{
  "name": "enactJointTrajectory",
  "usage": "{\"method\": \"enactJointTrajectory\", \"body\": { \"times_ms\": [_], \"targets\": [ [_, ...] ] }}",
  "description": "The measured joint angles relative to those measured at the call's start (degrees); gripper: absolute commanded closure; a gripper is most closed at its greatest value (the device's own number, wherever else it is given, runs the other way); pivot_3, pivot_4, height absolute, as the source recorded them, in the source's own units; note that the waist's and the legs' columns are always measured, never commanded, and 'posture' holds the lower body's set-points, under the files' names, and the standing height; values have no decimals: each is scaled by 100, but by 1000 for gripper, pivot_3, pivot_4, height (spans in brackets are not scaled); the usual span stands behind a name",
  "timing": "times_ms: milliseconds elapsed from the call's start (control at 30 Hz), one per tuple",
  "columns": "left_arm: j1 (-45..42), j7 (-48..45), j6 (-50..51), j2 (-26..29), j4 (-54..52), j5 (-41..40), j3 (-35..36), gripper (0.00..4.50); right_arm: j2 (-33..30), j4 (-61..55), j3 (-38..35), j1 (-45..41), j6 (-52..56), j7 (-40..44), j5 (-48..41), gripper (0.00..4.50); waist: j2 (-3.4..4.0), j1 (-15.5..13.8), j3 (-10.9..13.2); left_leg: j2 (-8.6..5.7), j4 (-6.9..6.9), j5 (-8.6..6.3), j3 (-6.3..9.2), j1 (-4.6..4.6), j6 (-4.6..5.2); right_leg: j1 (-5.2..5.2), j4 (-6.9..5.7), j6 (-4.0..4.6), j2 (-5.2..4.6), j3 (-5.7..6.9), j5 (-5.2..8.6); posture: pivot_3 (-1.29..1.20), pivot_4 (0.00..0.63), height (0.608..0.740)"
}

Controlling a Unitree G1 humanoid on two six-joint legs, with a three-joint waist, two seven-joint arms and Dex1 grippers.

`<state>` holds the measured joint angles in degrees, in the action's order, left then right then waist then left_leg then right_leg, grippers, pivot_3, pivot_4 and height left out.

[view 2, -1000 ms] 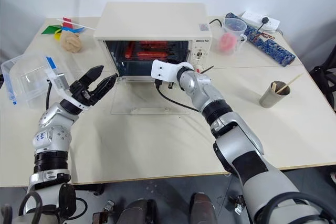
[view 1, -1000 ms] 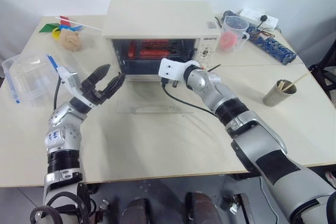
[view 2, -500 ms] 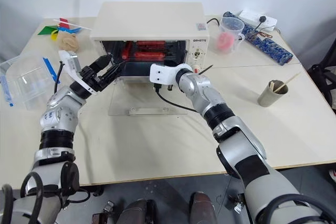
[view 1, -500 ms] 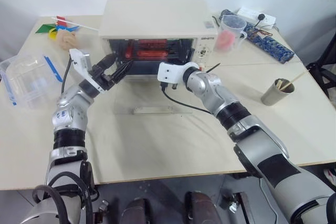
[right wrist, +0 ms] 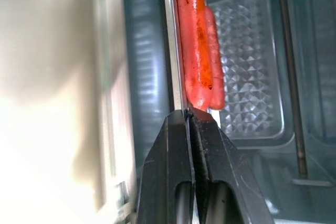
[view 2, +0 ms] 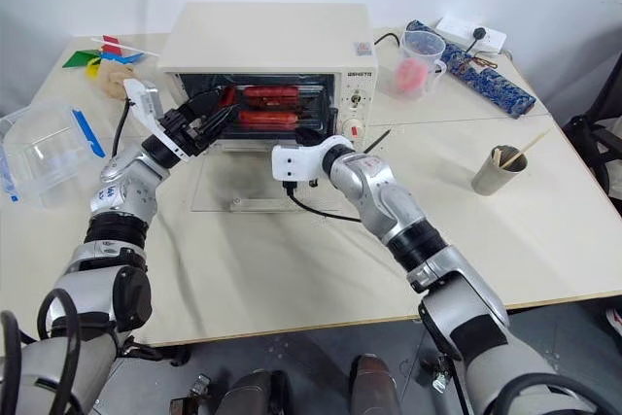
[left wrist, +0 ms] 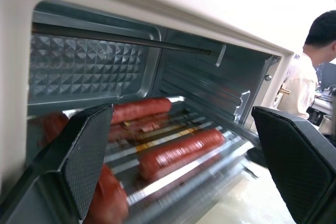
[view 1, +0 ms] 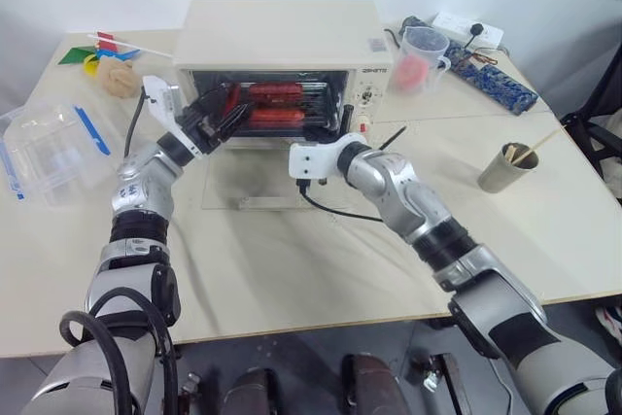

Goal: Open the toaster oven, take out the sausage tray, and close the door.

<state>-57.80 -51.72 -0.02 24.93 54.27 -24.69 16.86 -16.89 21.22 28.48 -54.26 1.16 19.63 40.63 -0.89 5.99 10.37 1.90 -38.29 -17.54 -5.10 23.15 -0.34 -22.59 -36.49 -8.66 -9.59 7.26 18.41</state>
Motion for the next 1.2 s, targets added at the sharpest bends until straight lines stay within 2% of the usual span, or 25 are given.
{"method": "enactJointTrajectory", "body": {
  "times_ms": [300, 400, 533, 933, 1033, 1167, 1200],
  "targets": [
    [-79, -99, -107, 18, 200, 13, 3, 0, -68, -471, 5, 179, 205, 263, 177, 4462, 0, -3, 0, 0, -2, 0, 0, 0, 0, 0, -1, 0, 0, 0, 0, 0, 150, 740],
    [-92, -101, -139, 19, 238, 15, 3, 0, -48, -469, 34, 178, 318, 291, 256, 3815, 0, -4, 0, 0, -4, 0, 0, 0, 0, 0, -1, 0, 0, 0, 0, 0, 150, 740],
    [-97, -101, -158, 30, 266, 15, 4, 0, 48, -284, 32, 168, 551, 334, 271, 2480, 0, 3, 0, 0, -5, 0, -1, 0, 0, 0, -1, 0, 0, 0, 0, 0, 150, 740],
    [-98, -108, -171, 42, 278, 15, 16, 0, 369, 433, 36, -305, 589, 119, 275, 2480, 0, 23, 0, 0, -7, 1, 0, 0, 0, 0, -2, 0, 0, -1, 0, 0, 150, 740],
    [-98, -110, -171, 42, 277, 15, 18, 0, 393, 625, 36, -403, 509, 43, 273, 3076, 0, 26, 0, 0, -6, 1, 1, 0, 0, 0, -3, 0, 0, -1, 0, 0, 150, 740],
    [-98, -130, -149, 67, 277, 15, 21, 0, 395, 624, 42, -401, 451, 1, 280, 4397, 0, 34, 0, 0, -6, 1, 1, 0, 0, 0, -2, 0, 0, -1, 0, 0, 150, 740],
    [-98, -140, -135, 73, 277, 14, 26, 0, 368, 588, 41, -406, 406, -21, 305, 4484, 0, 36, 0, 0, -6, 1, 1, -1, 0, 0, -3, 0, 0, -1, 0, 0, 150, 740]
  ]
}}
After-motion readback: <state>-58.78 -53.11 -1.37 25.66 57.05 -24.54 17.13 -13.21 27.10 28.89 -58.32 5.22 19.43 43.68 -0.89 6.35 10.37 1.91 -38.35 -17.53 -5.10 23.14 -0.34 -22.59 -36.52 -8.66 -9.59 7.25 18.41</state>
